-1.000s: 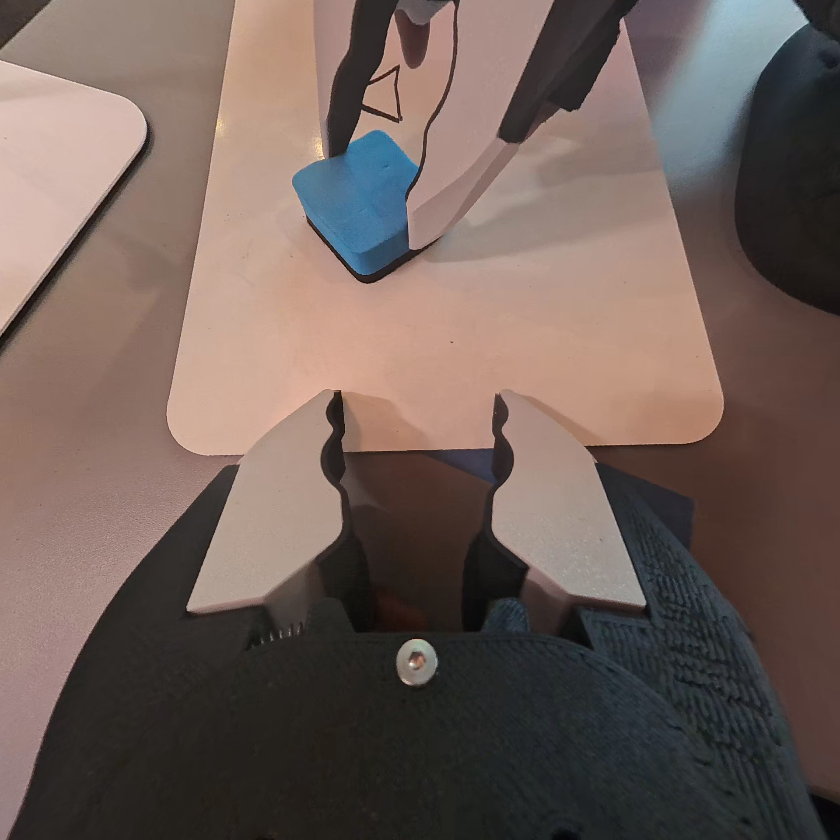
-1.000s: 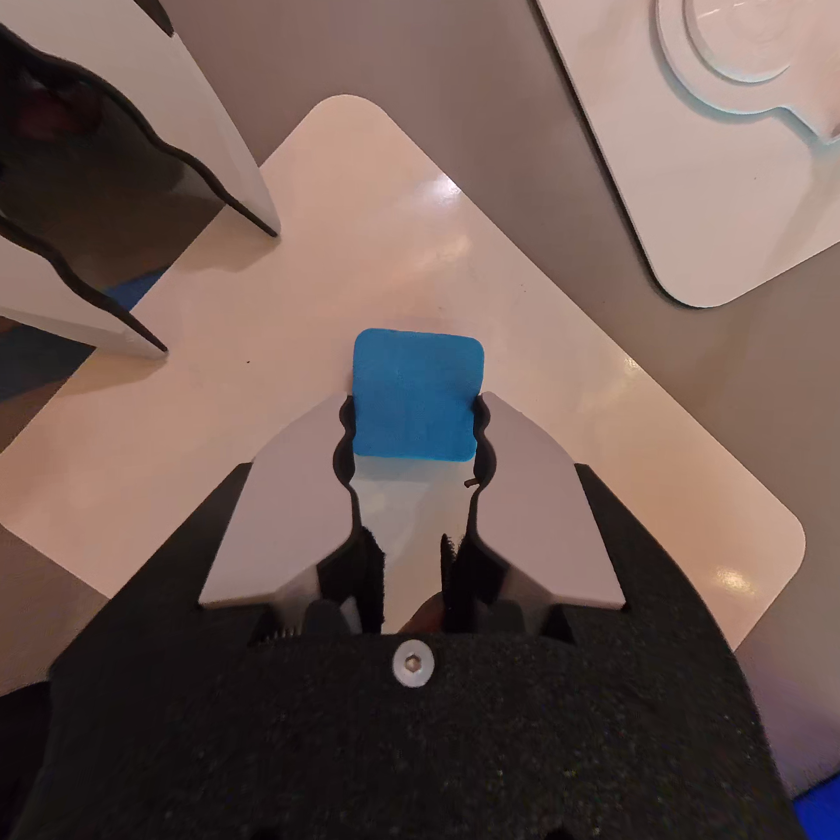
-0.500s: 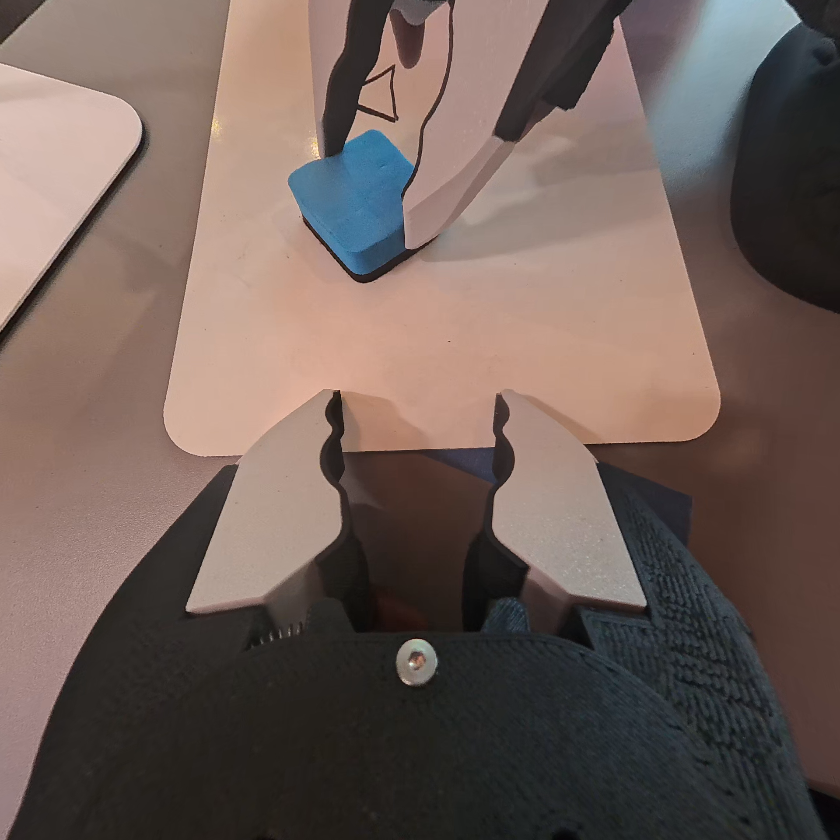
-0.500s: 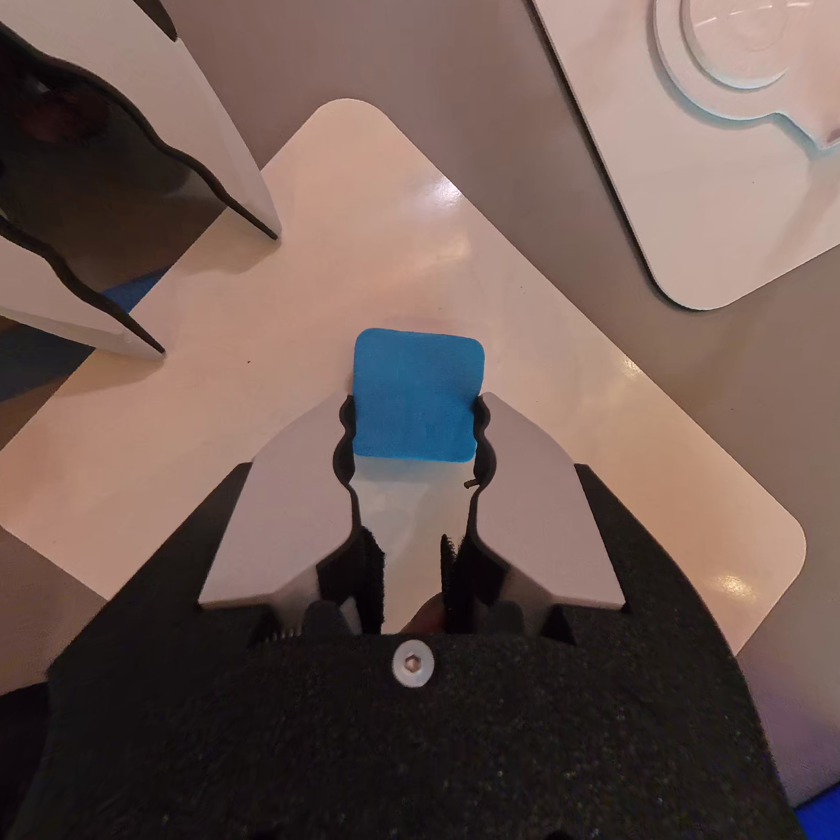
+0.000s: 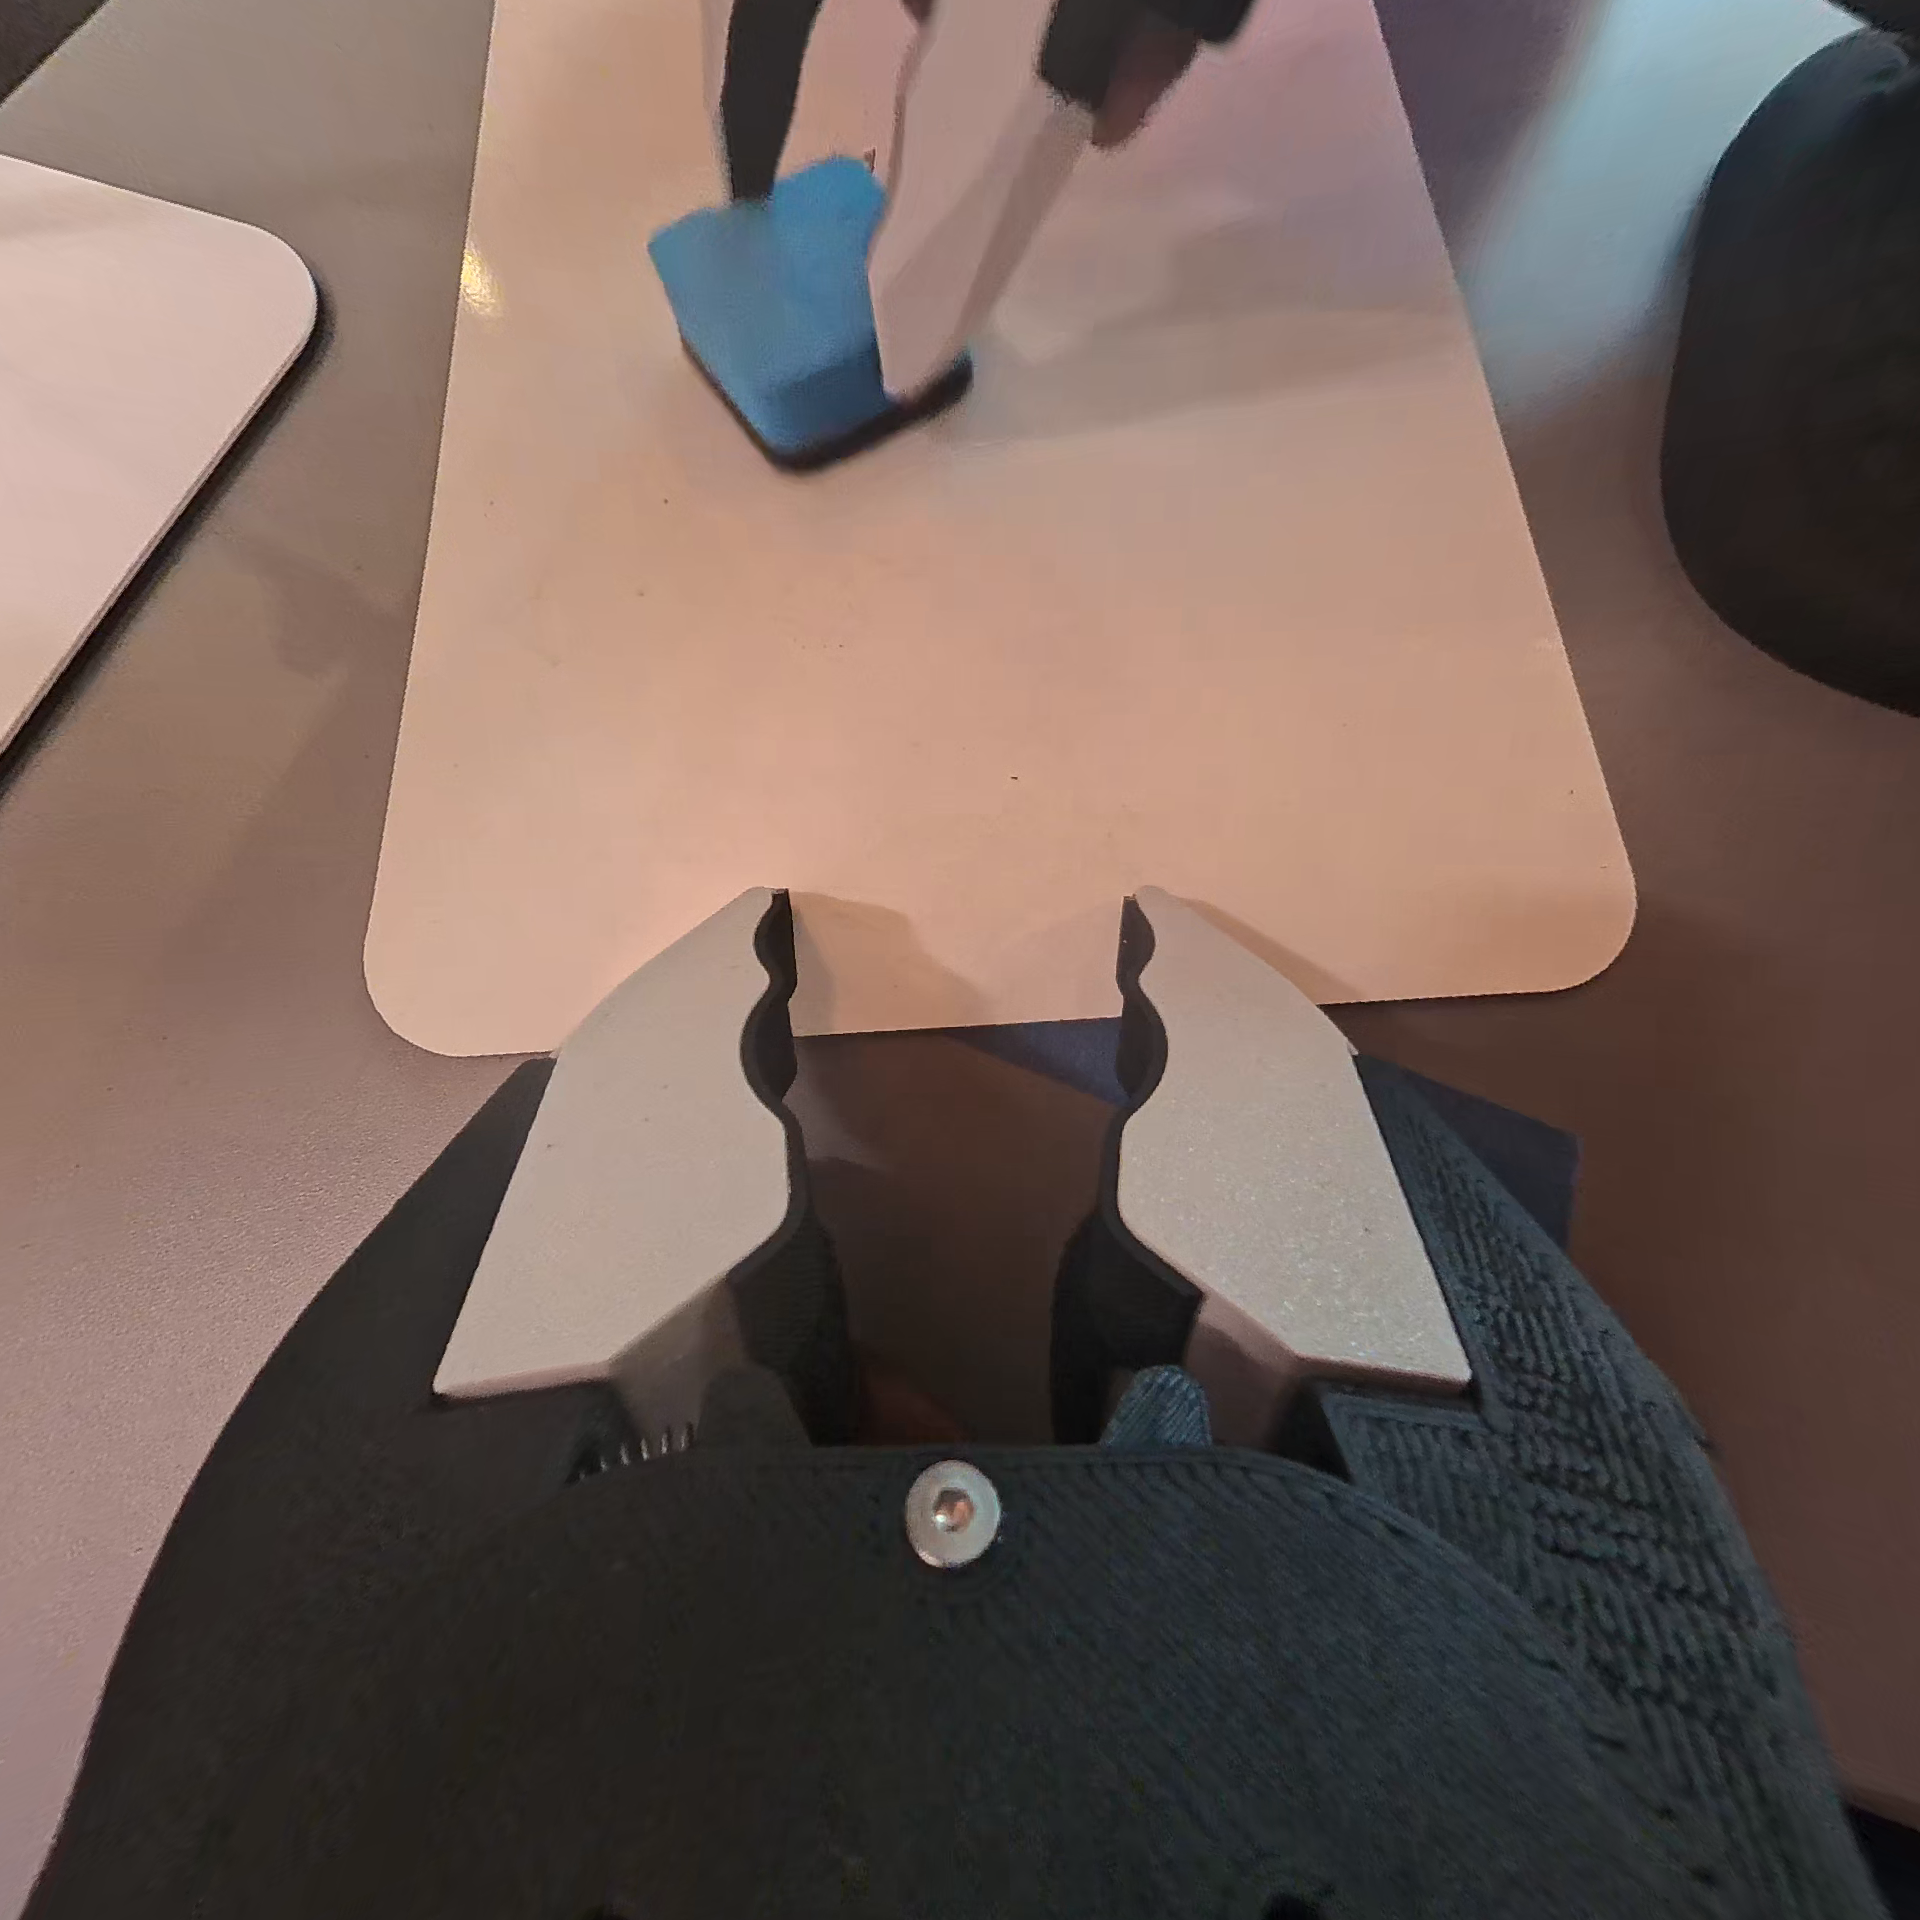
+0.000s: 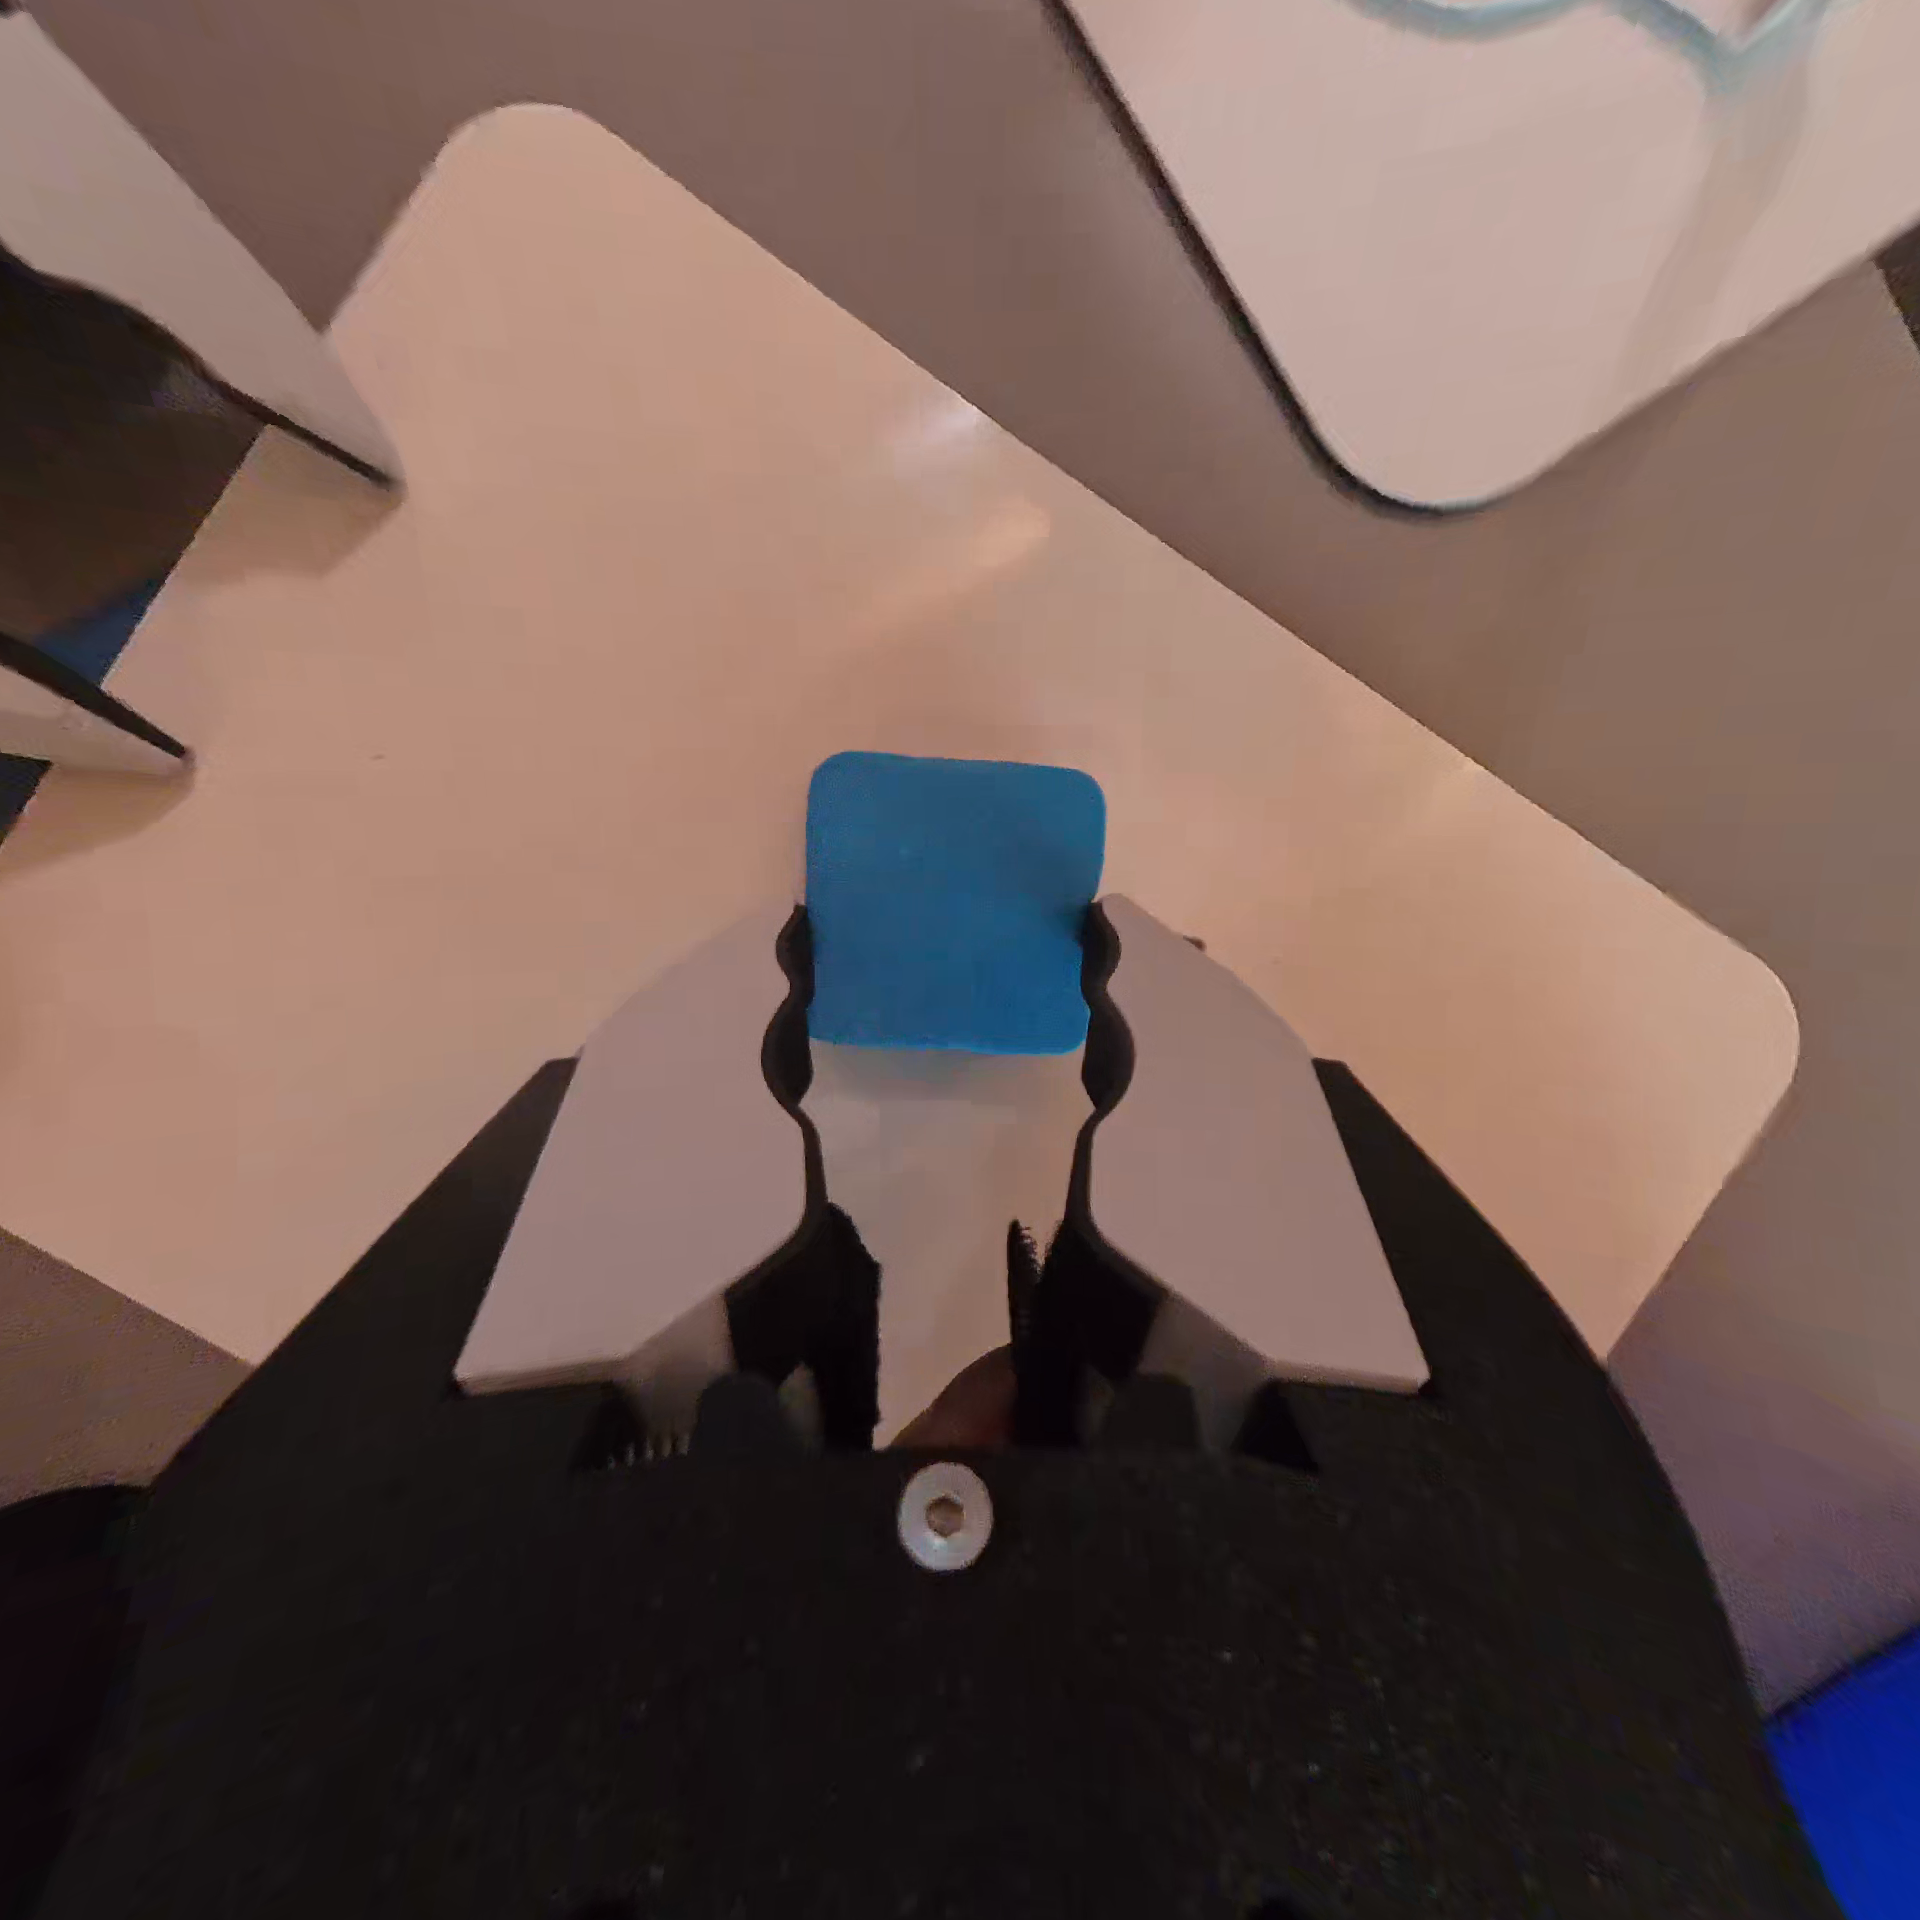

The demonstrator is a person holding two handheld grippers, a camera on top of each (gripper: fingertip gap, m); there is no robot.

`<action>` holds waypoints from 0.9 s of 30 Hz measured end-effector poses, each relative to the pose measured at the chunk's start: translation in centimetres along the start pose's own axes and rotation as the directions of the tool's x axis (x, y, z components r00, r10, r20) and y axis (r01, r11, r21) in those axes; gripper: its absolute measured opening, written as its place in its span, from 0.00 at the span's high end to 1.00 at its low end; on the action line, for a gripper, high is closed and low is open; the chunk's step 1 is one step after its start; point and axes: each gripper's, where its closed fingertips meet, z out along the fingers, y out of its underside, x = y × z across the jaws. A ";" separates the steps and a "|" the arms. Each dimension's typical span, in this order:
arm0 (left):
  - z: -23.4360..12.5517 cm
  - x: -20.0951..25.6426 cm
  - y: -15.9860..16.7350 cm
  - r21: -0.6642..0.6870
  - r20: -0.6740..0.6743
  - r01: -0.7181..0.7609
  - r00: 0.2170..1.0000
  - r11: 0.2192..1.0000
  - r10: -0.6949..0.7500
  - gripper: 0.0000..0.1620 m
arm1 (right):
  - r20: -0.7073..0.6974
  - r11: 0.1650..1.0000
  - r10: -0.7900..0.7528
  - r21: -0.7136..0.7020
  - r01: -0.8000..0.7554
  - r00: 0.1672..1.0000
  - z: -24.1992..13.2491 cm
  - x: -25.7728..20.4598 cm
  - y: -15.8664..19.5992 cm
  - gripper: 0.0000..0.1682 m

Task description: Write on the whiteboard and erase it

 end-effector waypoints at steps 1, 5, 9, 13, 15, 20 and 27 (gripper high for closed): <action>0.0 0.0 0.0 0.000 -0.001 0.001 1.000 1.000 -0.001 0.63 | -0.074 0.998 0.063 -0.017 -0.064 0.995 -0.4 2.7 1.1 0.70; 0.0 0.0 0.0 0.000 -0.004 0.002 1.000 1.000 -0.002 0.63 | -0.246 0.959 0.277 0.018 -0.281 0.929 -1.5 8.8 3.7 0.70; 0.0 0.0 0.0 0.000 -0.002 -0.001 1.000 1.000 0.001 0.63 | -0.075 0.998 0.043 0.048 -0.040 0.996 1.0 -0.4 -1.7 0.70; 0.0 0.0 0.0 0.001 0.001 0.003 1.000 1.000 -0.003 0.63 | -0.045 0.997 0.041 0.063 -0.038 0.998 1.1 0.4 -1.8 0.70; 0.0 0.0 0.0 0.001 0.003 0.002 1.000 1.000 -0.002 0.64 | -0.230 0.985 0.170 0.018 -0.170 0.958 -0.6 7.1 1.9 0.70; 0.0 0.0 0.0 0.001 0.003 0.002 1.000 1.000 -0.002 0.64 | -0.235 0.966 0.259 0.052 -0.254 0.937 -0.9 7.5 2.6 0.71; 0.0 -0.1 0.0 0.002 0.010 0.009 1.000 1.000 -0.009 0.65 | 0.014 0.993 -0.069 0.098 0.067 0.998 1.7 -5.1 -3.6 0.70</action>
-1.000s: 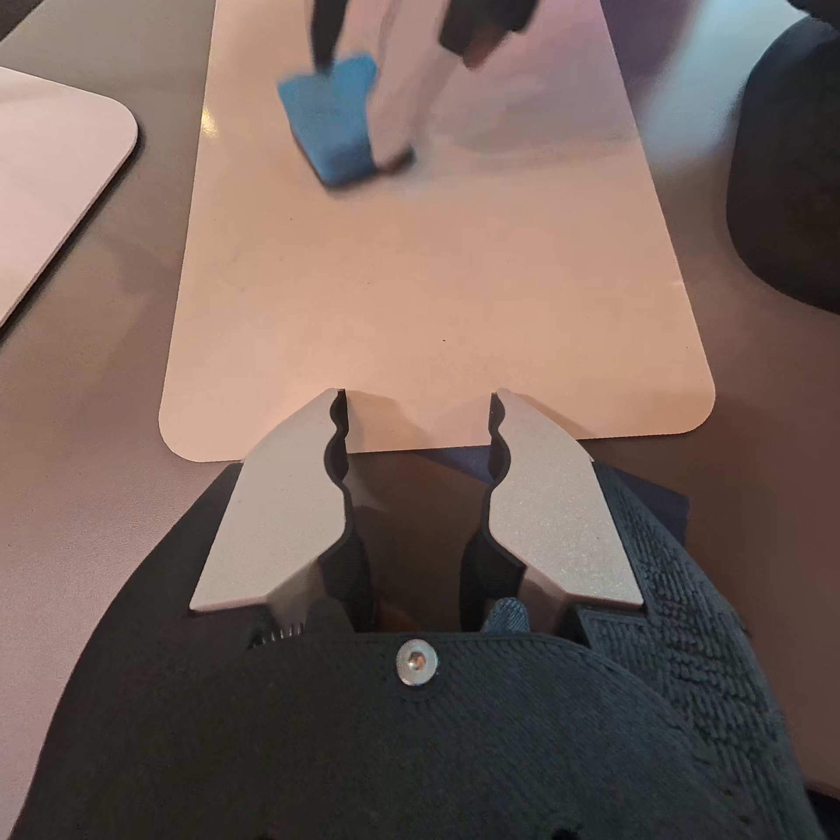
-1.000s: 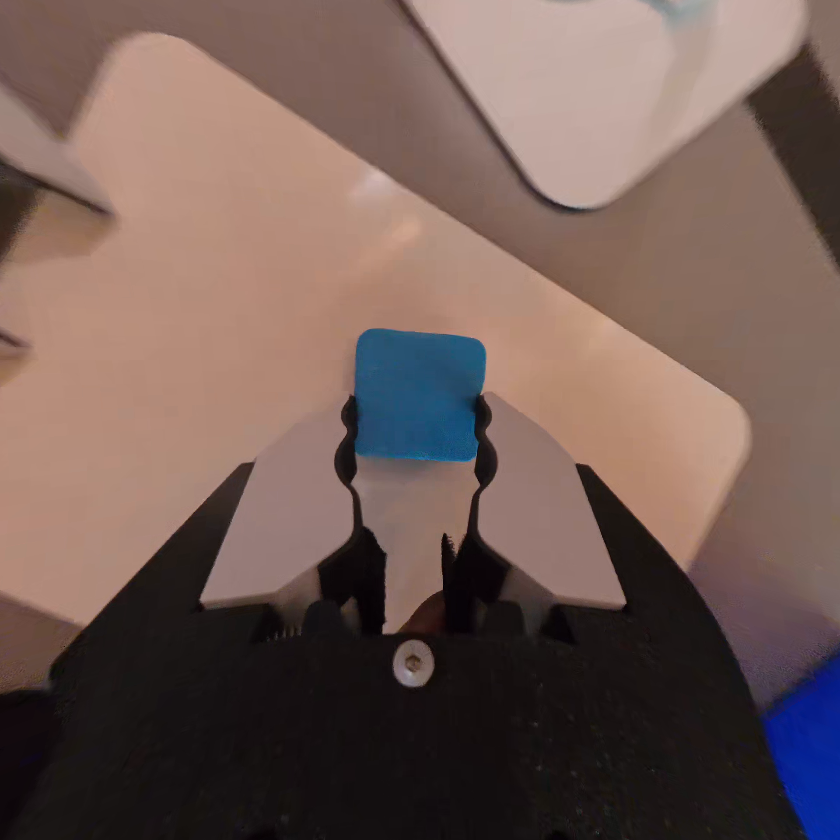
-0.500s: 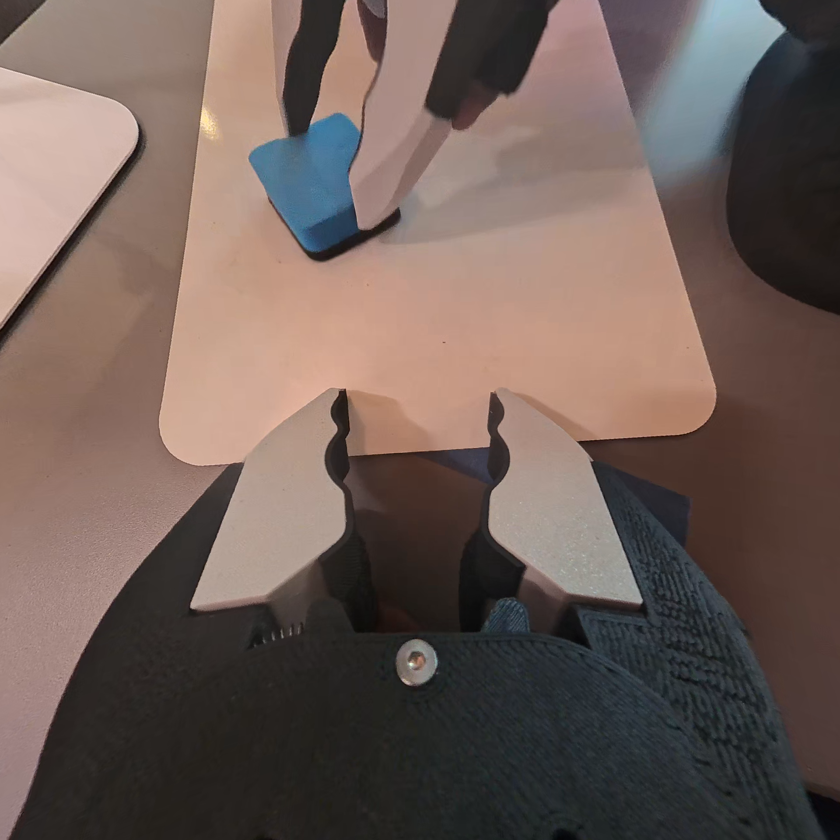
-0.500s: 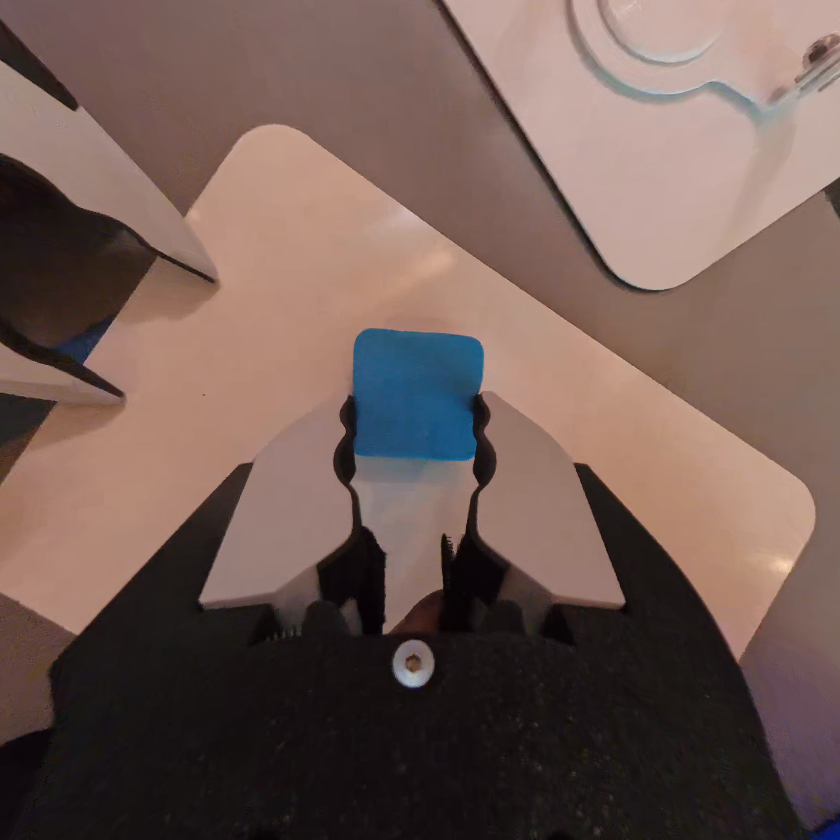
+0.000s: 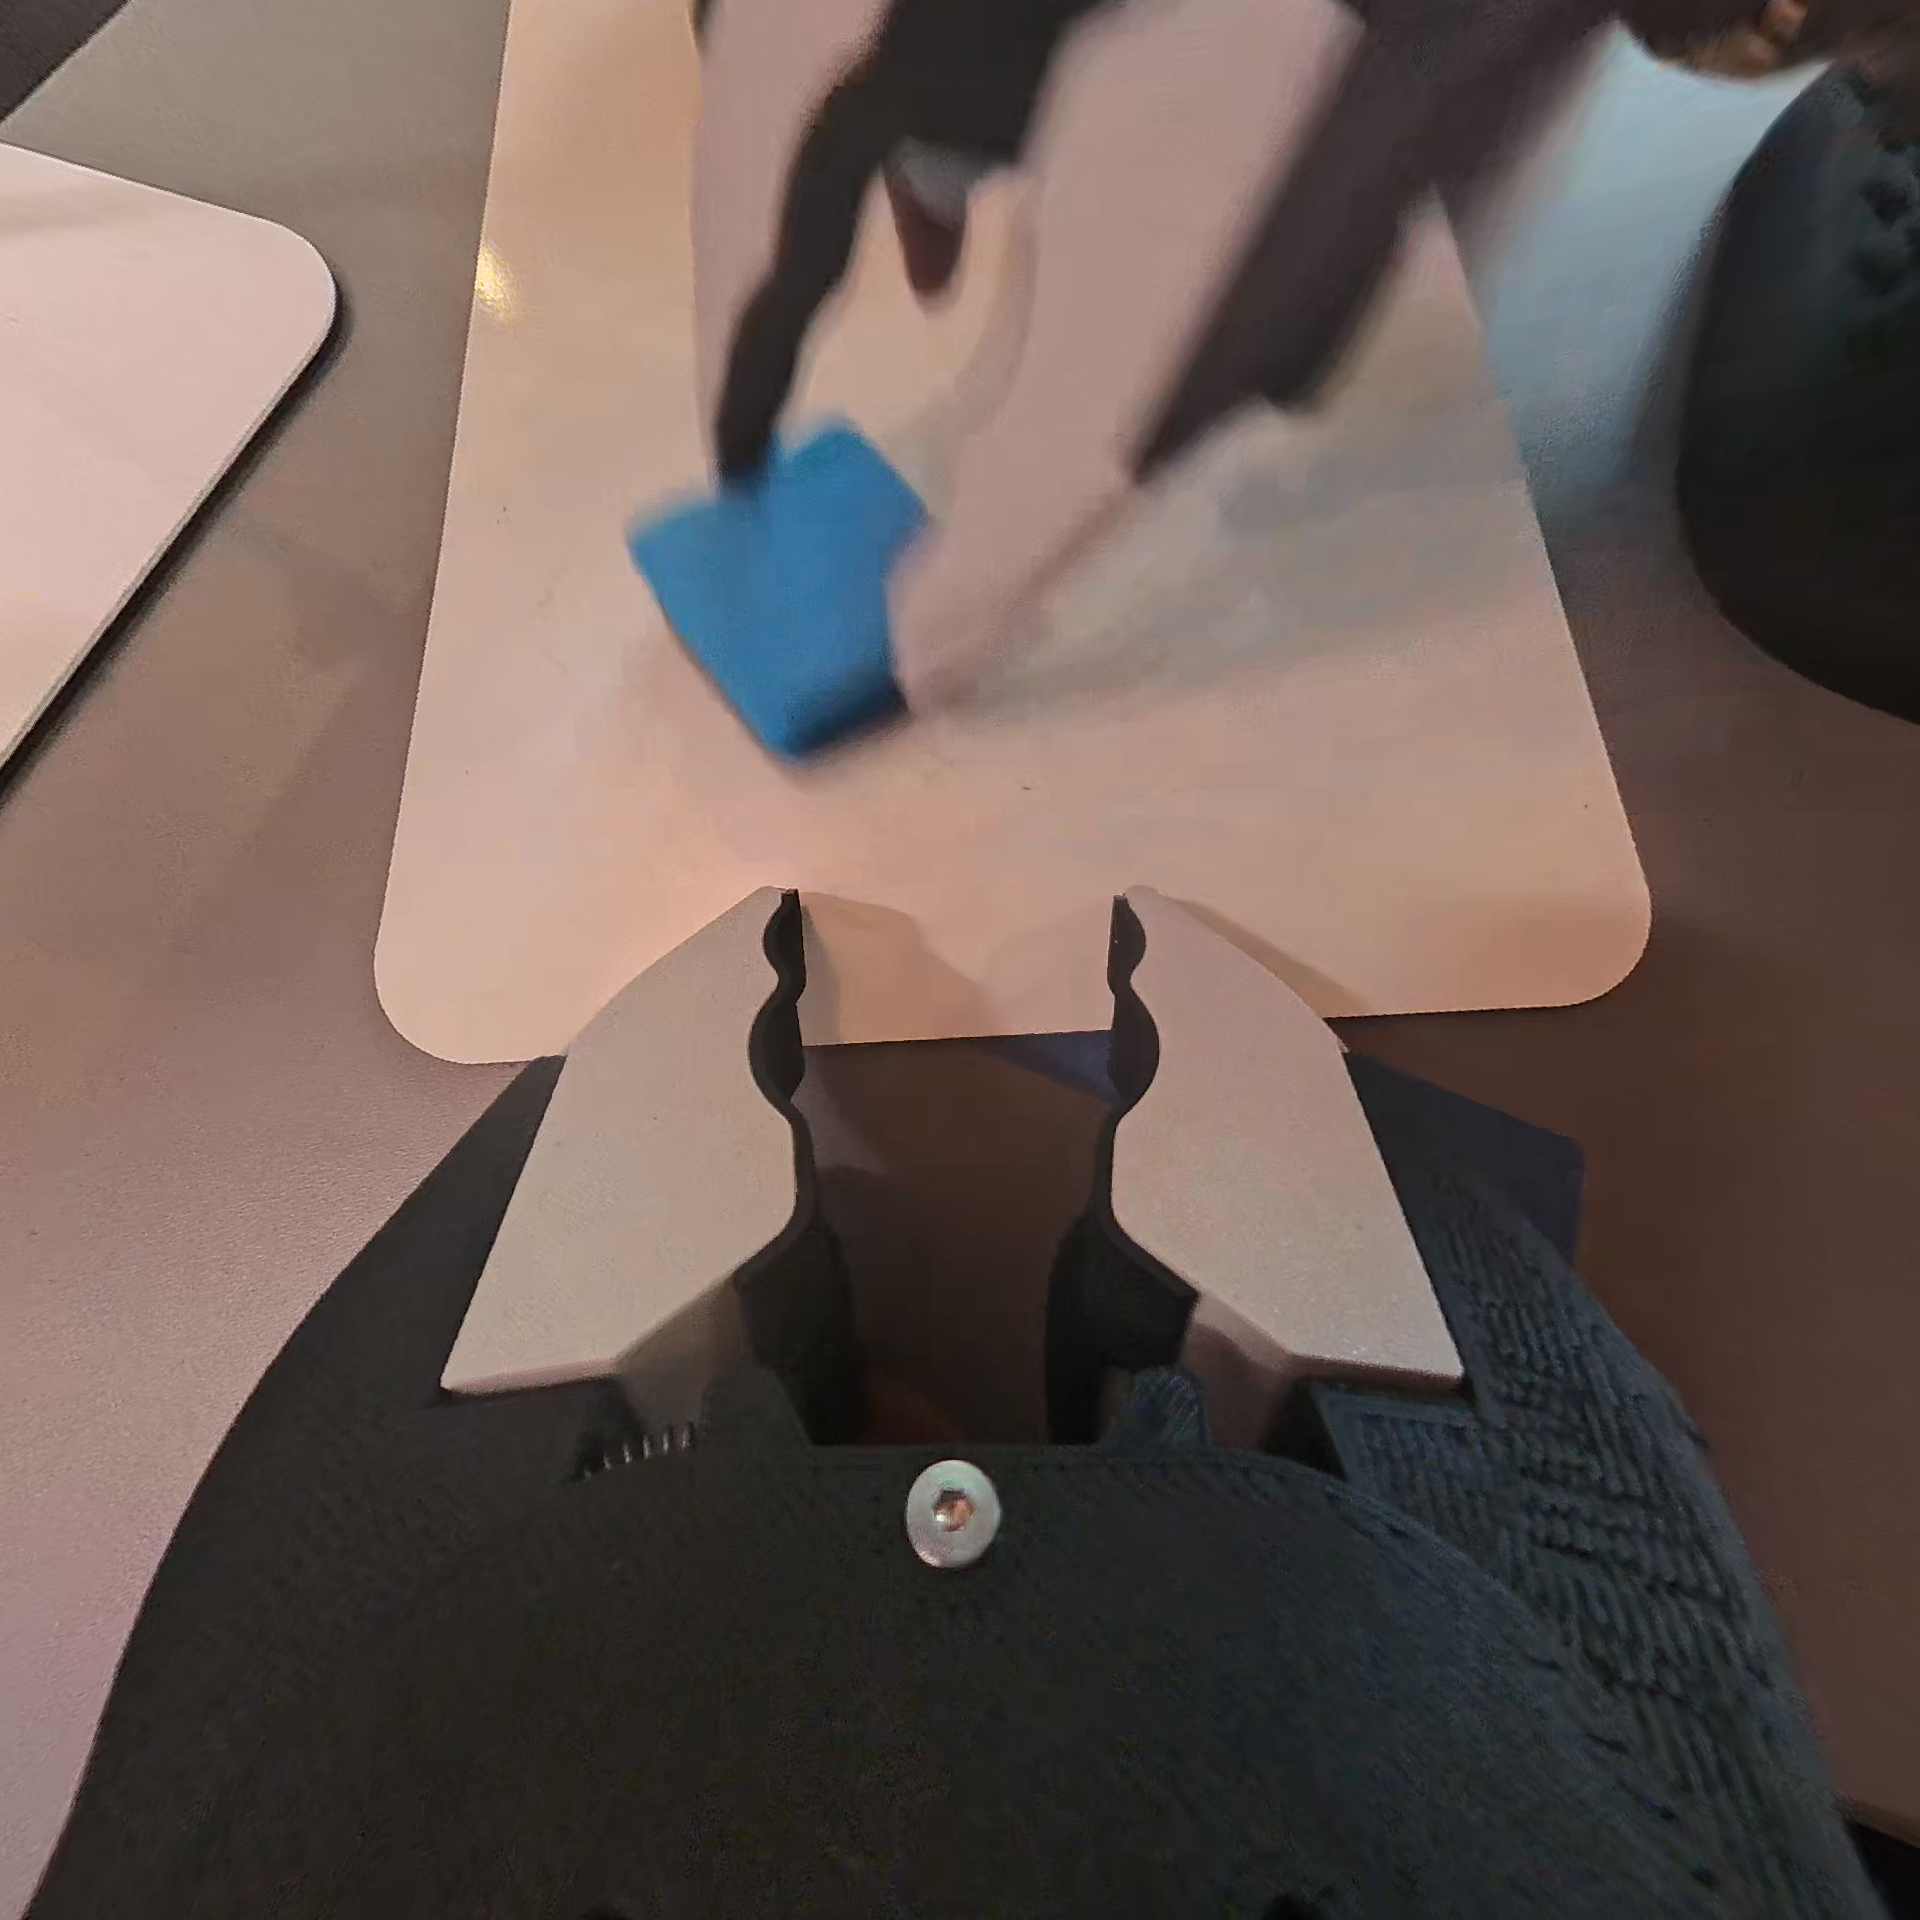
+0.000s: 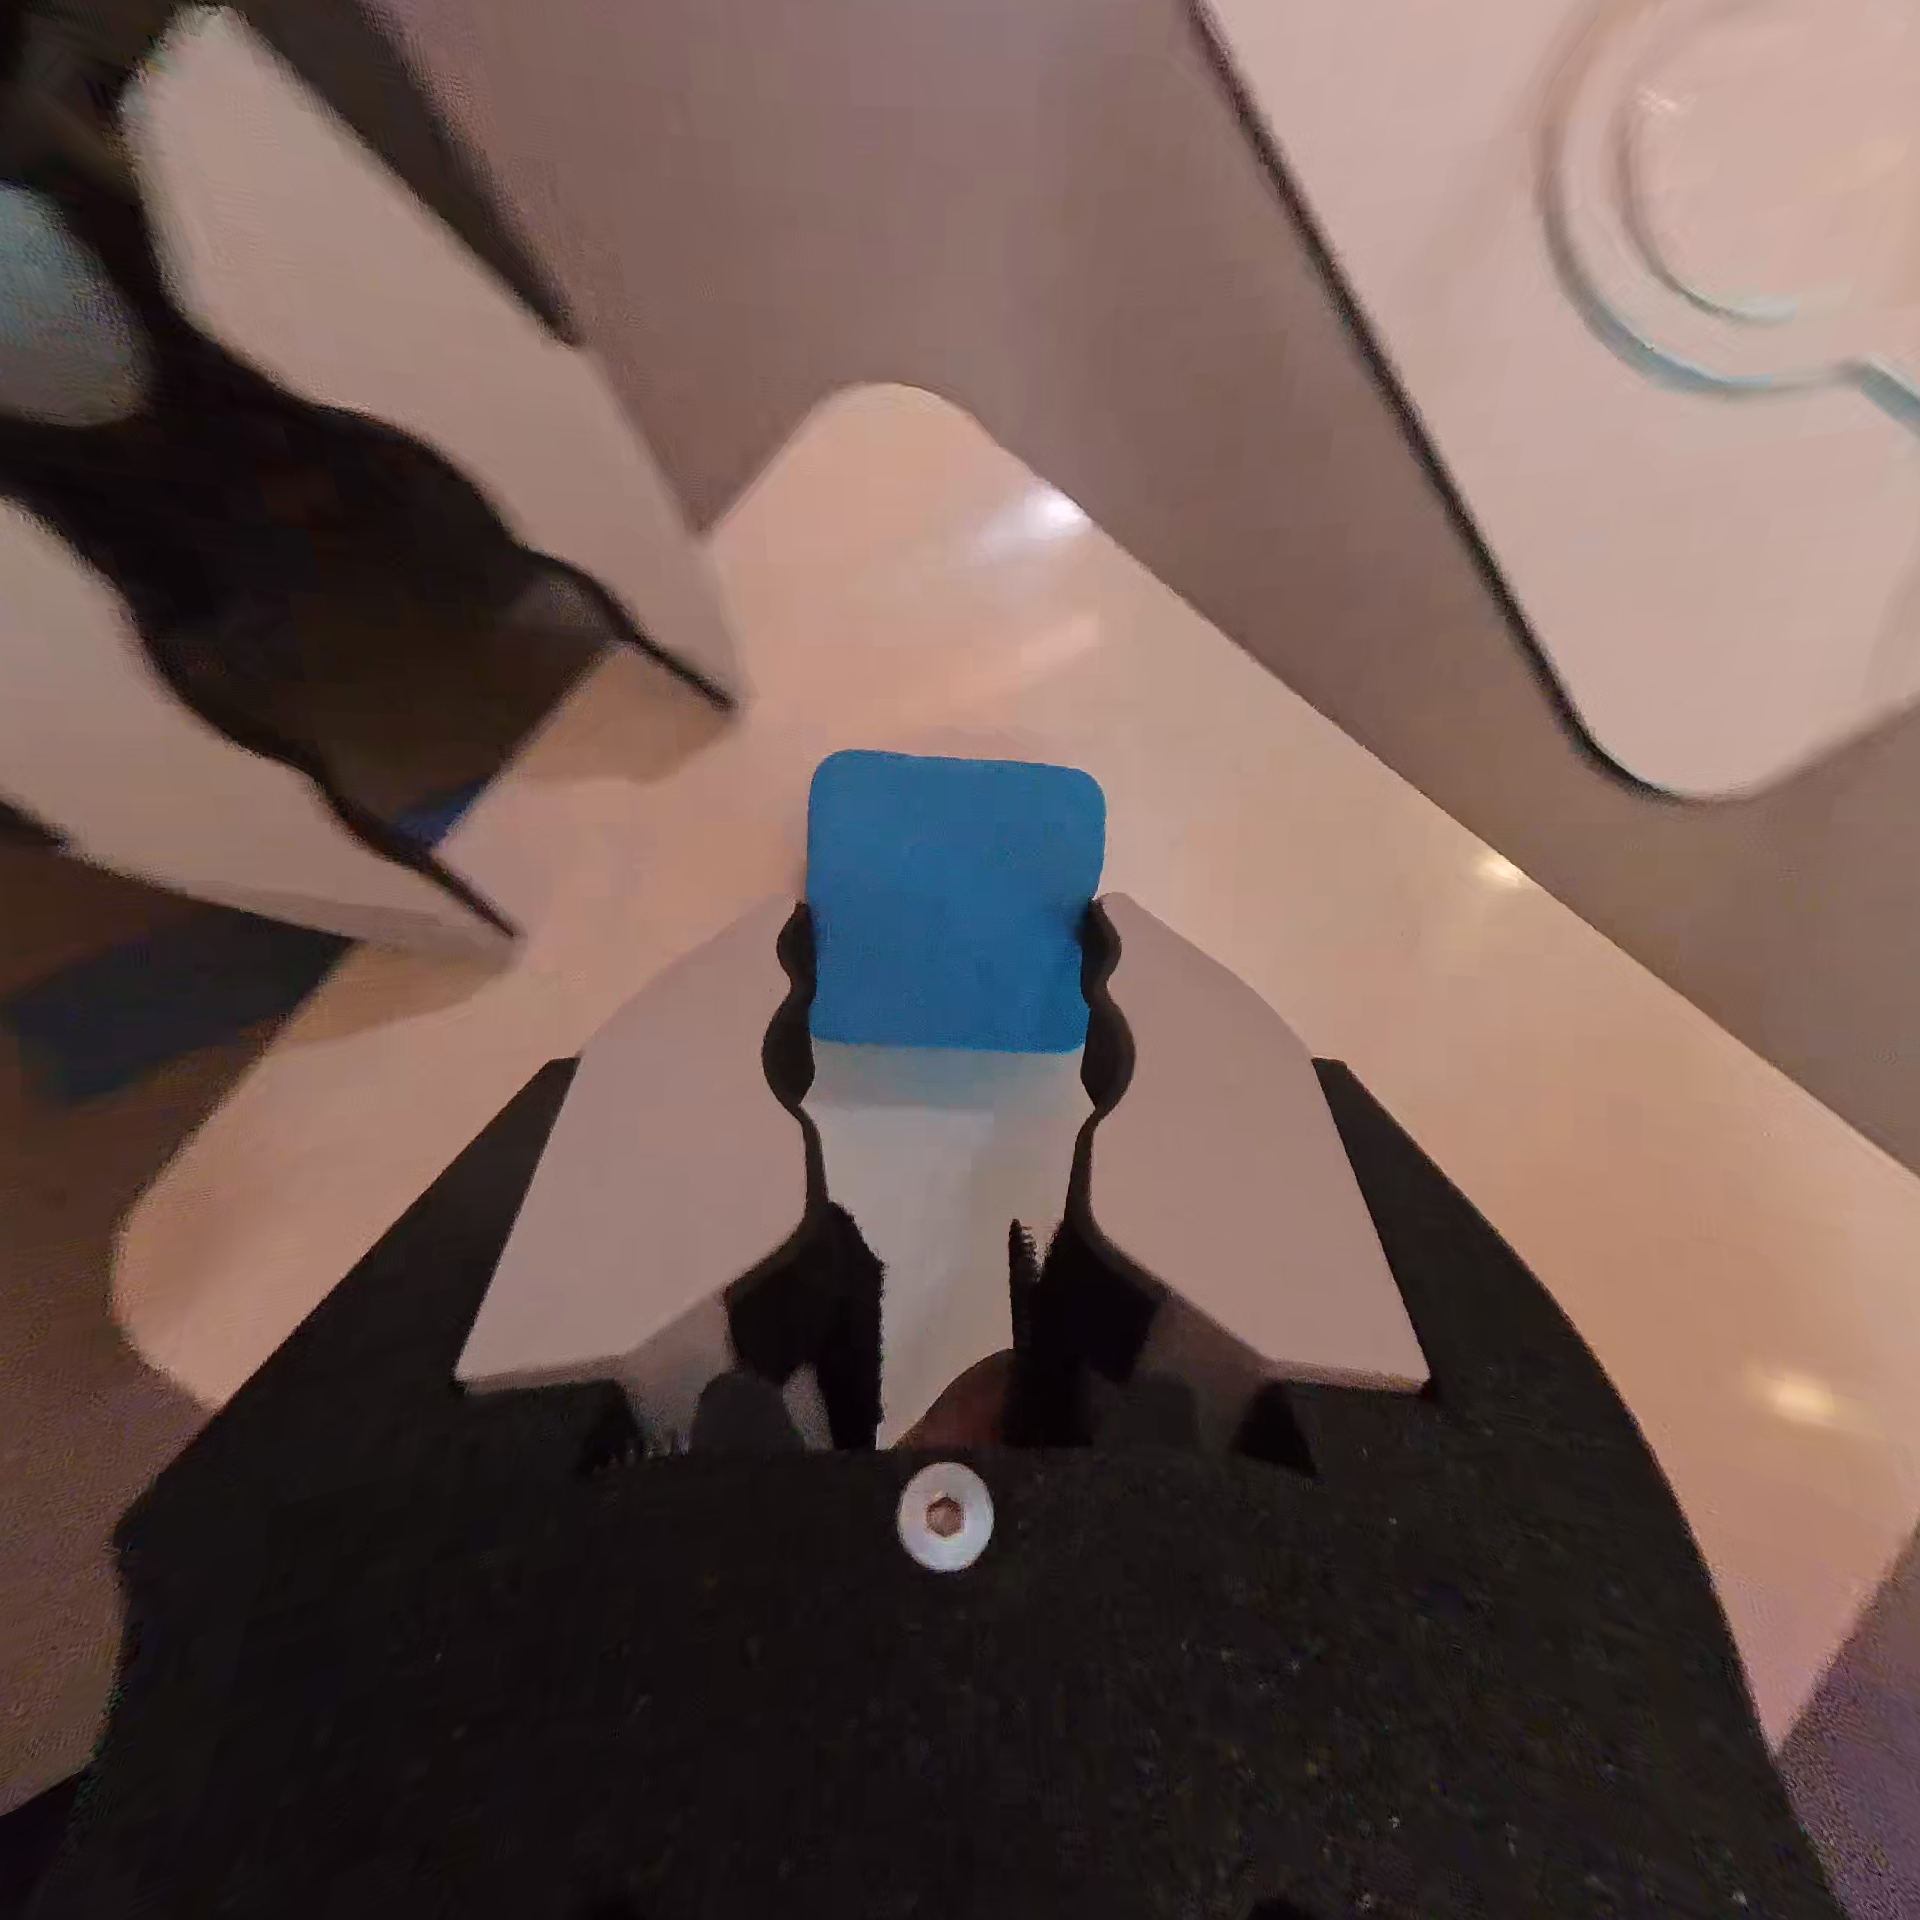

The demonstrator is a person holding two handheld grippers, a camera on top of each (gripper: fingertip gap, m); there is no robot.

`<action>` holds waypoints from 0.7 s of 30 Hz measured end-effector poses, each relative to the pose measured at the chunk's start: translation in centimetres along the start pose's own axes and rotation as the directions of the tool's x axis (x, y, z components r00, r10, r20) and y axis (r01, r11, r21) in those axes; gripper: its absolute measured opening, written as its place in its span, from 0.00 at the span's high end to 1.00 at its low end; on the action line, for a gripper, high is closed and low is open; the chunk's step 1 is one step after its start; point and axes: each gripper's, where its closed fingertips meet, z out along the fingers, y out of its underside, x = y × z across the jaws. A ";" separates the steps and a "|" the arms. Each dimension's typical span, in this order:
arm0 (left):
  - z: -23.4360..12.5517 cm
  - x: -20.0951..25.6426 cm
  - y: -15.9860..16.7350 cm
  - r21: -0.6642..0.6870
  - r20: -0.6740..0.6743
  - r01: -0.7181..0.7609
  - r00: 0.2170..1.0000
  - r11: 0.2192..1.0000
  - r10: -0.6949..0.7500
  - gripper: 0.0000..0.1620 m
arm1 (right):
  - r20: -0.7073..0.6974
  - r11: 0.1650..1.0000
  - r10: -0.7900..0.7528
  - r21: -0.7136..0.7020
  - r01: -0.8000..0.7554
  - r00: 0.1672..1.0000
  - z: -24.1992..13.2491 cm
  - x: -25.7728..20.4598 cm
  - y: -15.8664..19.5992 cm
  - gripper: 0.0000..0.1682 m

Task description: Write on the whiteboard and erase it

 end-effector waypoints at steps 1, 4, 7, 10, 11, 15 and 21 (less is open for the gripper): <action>0.0 0.0 0.0 0.000 0.000 0.000 1.000 1.000 0.000 0.65 | -0.102 0.996 0.082 -0.014 -0.084 0.991 -0.7 4.3 1.7 0.70; 0.0 0.0 0.0 0.000 0.002 0.000 1.000 1.000 0.000 0.65 | -0.312 0.924 0.358 -0.021 -0.383 0.880 -4.0 14.7 7.9 0.70; 0.0 0.0 0.0 0.000 0.000 0.002 1.000 1.000 -0.002 0.65 | -0.310 0.923 0.357 -0.027 -0.383 0.881 -3.6 13.8 7.2 0.71; 0.0 0.0 0.0 -0.001 -0.007 0.003 1.000 1.000 -0.003 0.64 | -0.091 0.994 0.105 -0.022 -0.107 0.990 -0.4 2.6 0.9 0.70; -0.1 0.0 0.1 -0.001 -0.008 0.002 1.000 1.000 -0.002 0.64 | -0.018 1.000 -0.008 -0.025 0.007 1.000 0.2 -1.2 -0.5 0.70; -0.5 -0.1 0.5 -0.003 -0.007 0.004 1.000 1.000 -0.004 0.64 | -0.083 0.998 0.048 -0.045 -0.052 0.995 0.4 4.0 0.1 0.70; -0.6 -0.1 0.6 -0.003 -0.020 0.002 1.000 1.000 -0.002 0.65 | 0.083 0.989 -0.140 -0.023 0.143 0.987 -0.4 -5.6 -0.2 0.70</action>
